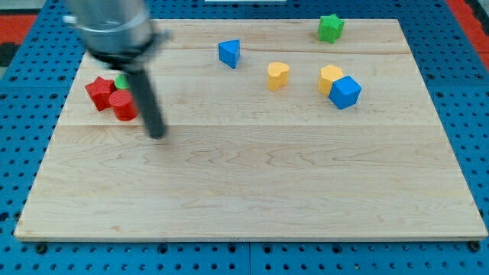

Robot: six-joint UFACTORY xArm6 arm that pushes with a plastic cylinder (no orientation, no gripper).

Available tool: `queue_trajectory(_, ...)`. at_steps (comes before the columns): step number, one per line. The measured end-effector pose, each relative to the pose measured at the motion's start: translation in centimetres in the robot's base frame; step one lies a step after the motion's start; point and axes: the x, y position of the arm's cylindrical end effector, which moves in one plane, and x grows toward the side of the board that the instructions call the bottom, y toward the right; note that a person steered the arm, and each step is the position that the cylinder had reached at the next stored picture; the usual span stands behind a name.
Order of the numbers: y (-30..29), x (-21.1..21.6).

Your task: Push the green star to the left of the blue triangle

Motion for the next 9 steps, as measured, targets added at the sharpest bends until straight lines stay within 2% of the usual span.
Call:
queue_trajectory(2,27.5,-1.1)
queue_trajectory(3,35.1,-8.7)
queue_trajectory(4,36.7,-17.5)
queue_trajectory(5,28.4,-23.0)
queue_trajectory(6,28.5,-24.5)
queue_trajectory(7,26.1,-26.2)
queue_trajectory(9,9.1,-25.0)
